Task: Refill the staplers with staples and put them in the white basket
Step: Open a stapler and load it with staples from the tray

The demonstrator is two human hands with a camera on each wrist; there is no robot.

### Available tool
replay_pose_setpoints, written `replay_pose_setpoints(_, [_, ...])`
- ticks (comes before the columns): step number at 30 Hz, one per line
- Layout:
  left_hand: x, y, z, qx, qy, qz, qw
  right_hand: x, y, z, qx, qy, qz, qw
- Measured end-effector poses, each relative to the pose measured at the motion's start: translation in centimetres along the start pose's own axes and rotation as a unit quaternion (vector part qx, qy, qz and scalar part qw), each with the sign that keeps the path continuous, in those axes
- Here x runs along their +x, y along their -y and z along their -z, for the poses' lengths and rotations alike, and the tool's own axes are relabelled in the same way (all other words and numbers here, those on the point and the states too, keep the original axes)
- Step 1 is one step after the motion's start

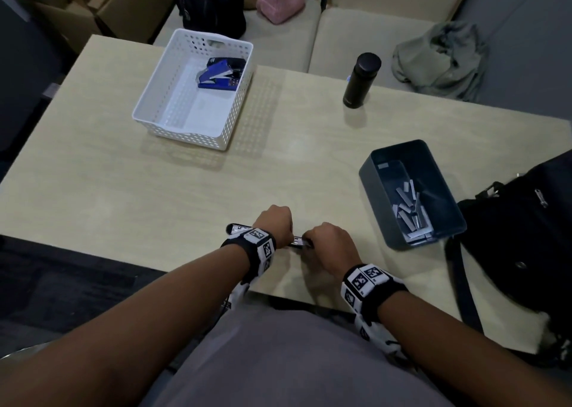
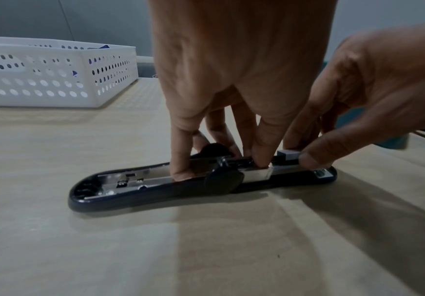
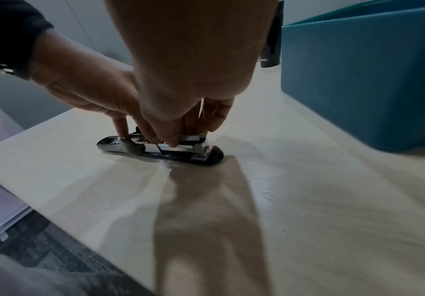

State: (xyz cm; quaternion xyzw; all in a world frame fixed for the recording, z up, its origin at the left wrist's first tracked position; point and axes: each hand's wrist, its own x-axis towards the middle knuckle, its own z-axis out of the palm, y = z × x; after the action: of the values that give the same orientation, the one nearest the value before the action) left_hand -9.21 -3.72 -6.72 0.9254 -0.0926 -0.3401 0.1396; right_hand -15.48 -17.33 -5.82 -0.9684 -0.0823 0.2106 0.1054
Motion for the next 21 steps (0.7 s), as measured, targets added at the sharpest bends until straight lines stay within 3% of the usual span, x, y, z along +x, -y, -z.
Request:
replay_pose_setpoints(14, [0.12, 0.03, -0.12, 0.011, 0.001, 0.001, 1.0, 0.57, 0.42, 0.73, 0.024, 0.017, -0.04, 0.999])
replay_pose_setpoints(21, [0.31, 0.09, -0.21, 0.01, 0.007, 0.002, 1.0, 0.87, 0.52, 0.8, -0.007, 0.034, -0.026, 0.999])
